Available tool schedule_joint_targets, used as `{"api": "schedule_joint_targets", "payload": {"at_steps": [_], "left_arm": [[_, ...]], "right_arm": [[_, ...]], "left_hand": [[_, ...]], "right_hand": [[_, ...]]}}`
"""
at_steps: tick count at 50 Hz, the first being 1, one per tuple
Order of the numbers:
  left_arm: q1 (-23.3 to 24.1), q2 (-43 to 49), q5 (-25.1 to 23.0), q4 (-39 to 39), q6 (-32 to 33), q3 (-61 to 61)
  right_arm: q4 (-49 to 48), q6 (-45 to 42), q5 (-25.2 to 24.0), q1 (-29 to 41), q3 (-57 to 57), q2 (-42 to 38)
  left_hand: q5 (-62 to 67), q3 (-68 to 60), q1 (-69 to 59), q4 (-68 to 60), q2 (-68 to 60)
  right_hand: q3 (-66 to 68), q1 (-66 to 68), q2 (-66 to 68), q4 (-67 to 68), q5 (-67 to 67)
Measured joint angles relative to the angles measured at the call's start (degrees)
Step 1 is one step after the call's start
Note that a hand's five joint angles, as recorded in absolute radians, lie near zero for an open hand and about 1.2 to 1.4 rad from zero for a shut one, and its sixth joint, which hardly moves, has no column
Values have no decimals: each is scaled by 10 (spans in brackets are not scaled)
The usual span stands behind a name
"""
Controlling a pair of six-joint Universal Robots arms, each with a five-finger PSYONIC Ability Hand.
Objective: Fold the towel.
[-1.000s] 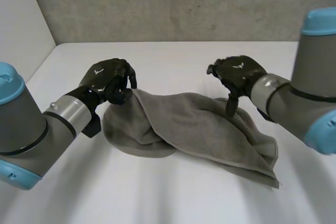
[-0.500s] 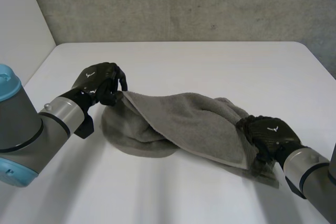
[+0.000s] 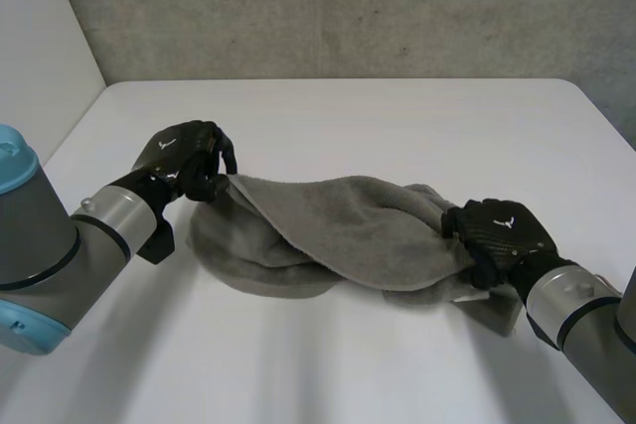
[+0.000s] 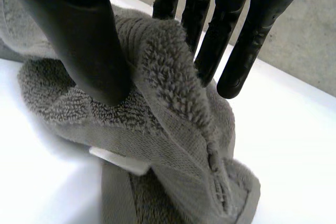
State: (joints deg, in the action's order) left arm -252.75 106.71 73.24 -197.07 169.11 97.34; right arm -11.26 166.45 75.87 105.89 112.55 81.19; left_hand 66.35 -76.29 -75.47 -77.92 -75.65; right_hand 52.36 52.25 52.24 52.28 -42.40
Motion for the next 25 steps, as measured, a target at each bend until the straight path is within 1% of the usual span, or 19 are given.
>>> {"api": "schedule_joint_targets", "payload": {"at_steps": [2,4,5,9,18,21,23,24,25], "left_arm": [[-1,0,0,0,1,1],[-3,1,0,0,4,2],[-3,1,0,0,7,2],[-6,8,0,0,26,3],[-19,36,-1,0,76,3],[-21,42,-1,0,81,2],[-22,45,-1,0,83,1],[-22,46,-1,0,83,1],[-23,48,-1,-1,83,0]], "right_arm": [[0,0,-3,0,-1,1],[0,0,-4,0,-2,1],[0,0,-4,0,-2,0],[-3,0,-2,0,-2,-5],[-29,1,0,6,2,-9],[-34,1,-1,7,5,-9],[-37,1,-2,7,6,-9],[-38,1,-2,7,6,-10],[-39,1,-3,7,7,-10]], "left_hand": [[0,0,0,0,0],[0,0,0,0,0],[0,0,0,0,0],[0,0,0,0,0],[0,0,0,0,0],[0,0,0,0,0],[0,0,0,0,0],[0,0,0,0,0],[0,0,0,0,0]], "right_hand": [[-43,-49,-44,-44,46],[-171,-175,-170,-168,178],[-201,-201,-200,-195,208],[-228,-233,-226,-227,249],[-220,-217,-218,-218,218],[-165,-163,-164,-164,162],[-86,-86,-83,-85,90],[-71,-71,-68,-70,72],[-16,-15,-12,-16,22]]}}
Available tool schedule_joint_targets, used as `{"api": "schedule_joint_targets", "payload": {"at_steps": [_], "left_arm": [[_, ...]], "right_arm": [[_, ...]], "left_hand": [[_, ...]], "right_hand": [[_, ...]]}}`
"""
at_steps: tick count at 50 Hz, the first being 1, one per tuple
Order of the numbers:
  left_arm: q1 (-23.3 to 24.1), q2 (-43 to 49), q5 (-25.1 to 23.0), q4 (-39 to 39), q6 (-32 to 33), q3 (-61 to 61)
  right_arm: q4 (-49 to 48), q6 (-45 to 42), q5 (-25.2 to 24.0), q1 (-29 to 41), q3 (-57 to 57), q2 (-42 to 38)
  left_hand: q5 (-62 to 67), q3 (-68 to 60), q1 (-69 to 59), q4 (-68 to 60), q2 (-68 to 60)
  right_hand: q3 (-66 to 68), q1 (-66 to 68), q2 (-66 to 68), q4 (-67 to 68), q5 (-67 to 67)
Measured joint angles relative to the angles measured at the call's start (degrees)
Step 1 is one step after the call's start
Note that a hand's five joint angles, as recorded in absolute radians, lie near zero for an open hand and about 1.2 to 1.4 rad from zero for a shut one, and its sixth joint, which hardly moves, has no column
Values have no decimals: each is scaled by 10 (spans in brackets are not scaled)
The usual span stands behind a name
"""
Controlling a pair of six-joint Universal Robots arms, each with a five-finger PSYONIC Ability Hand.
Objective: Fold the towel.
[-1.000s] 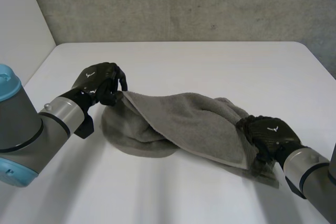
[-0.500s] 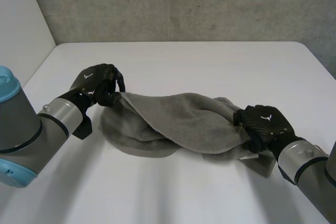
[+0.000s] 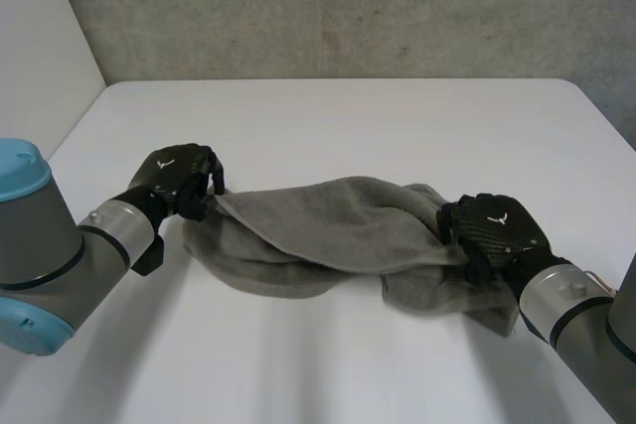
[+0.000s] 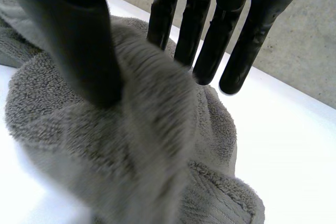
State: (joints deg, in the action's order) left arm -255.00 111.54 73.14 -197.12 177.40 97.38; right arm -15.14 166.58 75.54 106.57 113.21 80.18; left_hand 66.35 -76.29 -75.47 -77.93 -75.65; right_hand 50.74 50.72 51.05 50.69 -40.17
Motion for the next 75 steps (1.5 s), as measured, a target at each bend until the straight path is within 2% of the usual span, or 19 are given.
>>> {"api": "schedule_joint_targets", "payload": {"at_steps": [3,5,10,15,27,31,35,40,49,53,57,63,71,75], "left_arm": [[-1,7,0,-1,0,-3],[-2,12,0,-3,0,-7],[-3,36,0,-9,5,-31],[-3,72,0,-9,18,-103],[4,102,14,14,17,-431],[5,90,44,9,6,-537],[2,72,74,2,0,-584],[-1,43,69,-1,-1,-533],[-15,-36,-33,-24,10,-223],[-37,-64,-63,-58,20,-84],[-56,-75,-72,-89,49,26],[-71,-73,-71,-99,115,106],[-79,-58,-69,-108,172,139],[-79,-37,-68,-123,178,138]], "right_arm": [[-3,-1,-3,0,-2,-3],[-4,-2,-6,0,-7,-5],[-6,-4,-26,-1,-48,-9],[0,-5,-48,-1,-151,-28],[56,-5,-65,0,-583,-136],[62,-1,-30,2,-727,-171],[56,8,1,4,-778,-175],[54,23,-17,5,-716,-142],[48,20,-161,-2,-436,-60],[43,-2,-197,-8,-319,-38],[40,-44,-208,-16,-228,-29],[40,-101,-207,-27,-155,-29],[39,-126,-205,-45,-117,-30],[39,-124,-204,-53,-109,-31]], "left_hand": [[0,0,0,0,0],[0,0,0,0,0],[0,0,0,0,0],[0,0,0,0,0],[0,-3,-1,0,0],[0,-3,-3,0,0],[0,-3,-3,0,0],[3,-5,-4,0,0],[4,-5,-6,-1,0],[4,-5,-6,-2,0],[4,-5,-6,-2,0],[4,-5,-6,-2,0],[4,-5,-6,-2,0],[-53,56,43,73,50]], "right_hand": [[191,210,204,197,-207],[234,251,239,246,-256],[239,253,240,256,-262],[245,253,240,256,-262],[248,253,240,256,-262],[249,253,240,256,-262],[250,253,240,256,-262],[251,253,240,256,-262],[252,253,240,256,-264],[252,253,240,256,-264],[252,253,240,256,-264],[252,254,240,256,-264],[252,254,240,256,-264],[252,254,240,256,-264]]}}
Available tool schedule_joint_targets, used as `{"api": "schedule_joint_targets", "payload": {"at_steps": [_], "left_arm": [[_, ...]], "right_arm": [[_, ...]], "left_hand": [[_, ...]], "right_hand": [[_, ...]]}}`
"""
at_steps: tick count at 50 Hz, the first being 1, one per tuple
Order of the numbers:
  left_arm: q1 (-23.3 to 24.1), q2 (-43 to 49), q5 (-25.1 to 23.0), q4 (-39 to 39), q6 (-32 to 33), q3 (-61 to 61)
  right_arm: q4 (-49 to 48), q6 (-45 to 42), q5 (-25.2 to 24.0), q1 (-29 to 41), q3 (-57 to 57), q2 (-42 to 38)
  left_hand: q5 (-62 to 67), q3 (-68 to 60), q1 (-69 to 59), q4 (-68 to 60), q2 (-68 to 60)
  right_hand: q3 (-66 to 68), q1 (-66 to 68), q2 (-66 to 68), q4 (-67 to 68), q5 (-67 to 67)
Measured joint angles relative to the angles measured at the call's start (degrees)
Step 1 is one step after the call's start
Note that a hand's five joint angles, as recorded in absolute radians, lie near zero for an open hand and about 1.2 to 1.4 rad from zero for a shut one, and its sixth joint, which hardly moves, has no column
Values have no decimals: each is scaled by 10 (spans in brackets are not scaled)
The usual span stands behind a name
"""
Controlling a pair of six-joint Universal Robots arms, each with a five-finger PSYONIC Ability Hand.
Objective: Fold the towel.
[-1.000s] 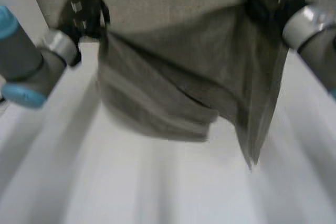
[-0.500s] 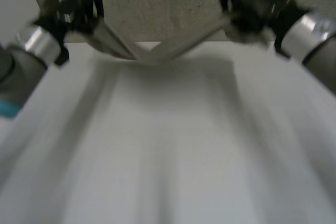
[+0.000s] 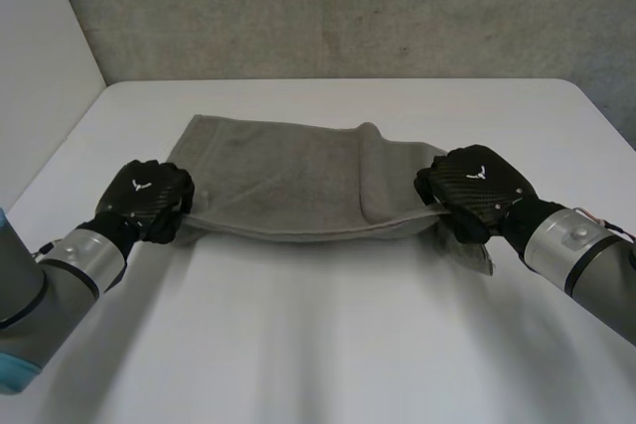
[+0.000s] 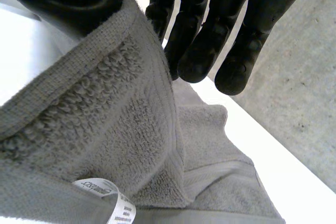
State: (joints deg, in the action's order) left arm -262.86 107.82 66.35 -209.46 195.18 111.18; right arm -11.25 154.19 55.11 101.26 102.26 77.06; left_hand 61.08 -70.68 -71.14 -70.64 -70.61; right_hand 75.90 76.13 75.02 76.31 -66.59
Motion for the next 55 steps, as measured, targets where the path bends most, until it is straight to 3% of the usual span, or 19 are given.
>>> {"api": "schedule_joint_targets", "payload": {"at_steps": [16,22,35,43,49,55], "left_arm": [[10,87,-1,-52,-7,-24],[10,87,-13,-53,-7,-29],[-1,57,-136,-29,-2,-12],[-3,40,-156,3,1,-6],[-11,39,-154,21,38,-9],[-20,43,-148,49,133,-10]], "right_arm": [[-1,6,1,-11,10,-4],[-1,6,0,-20,16,-5],[-11,6,1,-25,21,-9],[-16,6,2,-25,23,-10],[-18,7,4,-26,23,-11],[-19,8,7,-28,24,-11]], "left_hand": [[-261,245,258,246,248],[-293,274,286,275,277],[-300,282,294,283,285],[-289,281,291,282,283],[-283,281,283,282,282],[-283,281,283,282,282]], "right_hand": [[0,0,0,0,0],[0,0,0,0,0],[0,0,0,0,0],[0,0,0,0,0],[0,0,0,0,0],[0,0,0,0,0]]}}
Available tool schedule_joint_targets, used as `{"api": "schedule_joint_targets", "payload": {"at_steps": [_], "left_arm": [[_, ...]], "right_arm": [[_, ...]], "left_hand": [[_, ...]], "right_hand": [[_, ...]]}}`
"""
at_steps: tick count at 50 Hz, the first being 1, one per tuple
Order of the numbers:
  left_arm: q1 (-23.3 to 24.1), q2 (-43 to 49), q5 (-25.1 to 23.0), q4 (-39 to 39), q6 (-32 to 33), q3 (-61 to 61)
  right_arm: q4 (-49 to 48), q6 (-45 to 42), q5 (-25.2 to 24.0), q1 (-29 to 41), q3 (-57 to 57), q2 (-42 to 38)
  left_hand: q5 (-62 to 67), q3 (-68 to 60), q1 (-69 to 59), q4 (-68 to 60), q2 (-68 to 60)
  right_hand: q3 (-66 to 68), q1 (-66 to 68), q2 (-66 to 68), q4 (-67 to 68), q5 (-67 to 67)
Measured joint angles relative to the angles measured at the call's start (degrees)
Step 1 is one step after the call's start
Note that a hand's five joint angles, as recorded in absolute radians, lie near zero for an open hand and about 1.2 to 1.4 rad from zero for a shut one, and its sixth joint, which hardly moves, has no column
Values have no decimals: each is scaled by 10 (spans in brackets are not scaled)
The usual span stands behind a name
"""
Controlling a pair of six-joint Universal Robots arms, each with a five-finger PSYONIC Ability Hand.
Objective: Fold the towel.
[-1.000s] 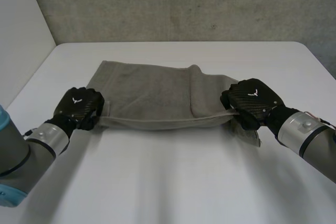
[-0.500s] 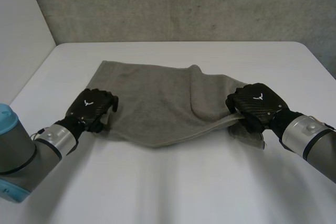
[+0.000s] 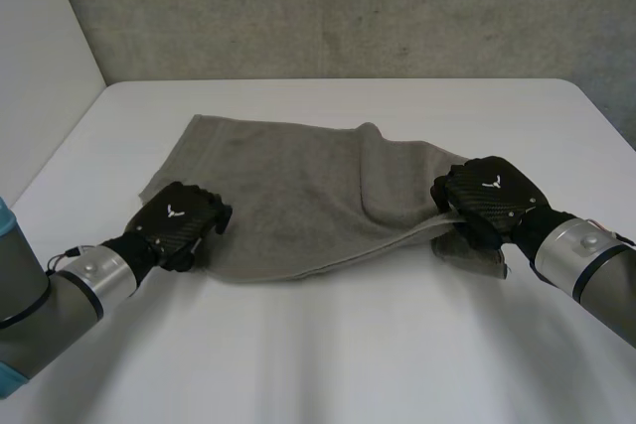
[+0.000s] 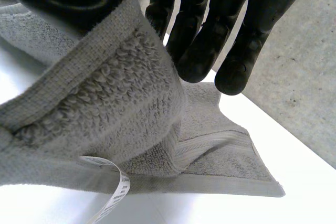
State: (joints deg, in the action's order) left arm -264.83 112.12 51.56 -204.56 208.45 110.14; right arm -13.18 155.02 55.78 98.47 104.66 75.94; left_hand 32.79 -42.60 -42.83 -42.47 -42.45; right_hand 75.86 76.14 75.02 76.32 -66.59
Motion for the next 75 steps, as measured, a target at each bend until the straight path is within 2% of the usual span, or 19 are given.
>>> {"api": "schedule_joint_targets", "payload": {"at_steps": [7,14,33,38,44,47,56,59,63,65,71,75], "left_arm": [[-13,17,5,34,111,-4],[-17,36,25,41,148,-12],[-13,73,40,35,146,-31],[-10,73,39,36,144,-33],[-6,68,39,36,140,-30],[-4,65,39,36,138,-27],[0,63,38,36,138,-23],[2,63,38,36,138,-21],[5,63,37,36,141,-20],[6,63,37,36,142,-20],[6,63,37,36,144,-20],[6,63,36,36,144,-20]], "right_arm": [[0,0,0,0,1,-1],[1,0,0,3,2,-4],[1,0,-1,4,4,-4],[1,0,-1,5,5,-4],[1,0,-1,6,6,-4],[1,0,-1,6,6,-4],[1,0,-1,6,7,-4],[1,0,-1,6,7,-4],[1,0,-1,6,8,-4],[1,0,-1,6,8,-4],[1,-1,-1,6,8,-4],[1,-1,-1,6,8,-4]], "left_hand": [[-1,1,1,1,1],[-4,1,4,1,1],[32,-36,-36,-37,-38],[102,-130,-122,-131,-133],[267,-273,-258,-278,-276],[287,-291,-268,-296,-292],[287,-291,-268,-296,-291],[248,-248,-245,-249,-249],[96,-99,-95,-100,-98],[81,-88,-83,-88,-87],[82,-88,-84,-89,-88],[139,-144,-140,-145,-145]], "right_hand": [[0,0,0,0,0],[0,0,0,0,0],[0,0,0,0,0],[0,0,0,0,0],[0,0,0,0,0],[0,0,0,0,0],[0,0,0,0,0],[0,0,0,0,0],[0,0,0,0,0],[0,0,0,0,0],[0,0,0,0,0],[0,0,0,0,0]]}}
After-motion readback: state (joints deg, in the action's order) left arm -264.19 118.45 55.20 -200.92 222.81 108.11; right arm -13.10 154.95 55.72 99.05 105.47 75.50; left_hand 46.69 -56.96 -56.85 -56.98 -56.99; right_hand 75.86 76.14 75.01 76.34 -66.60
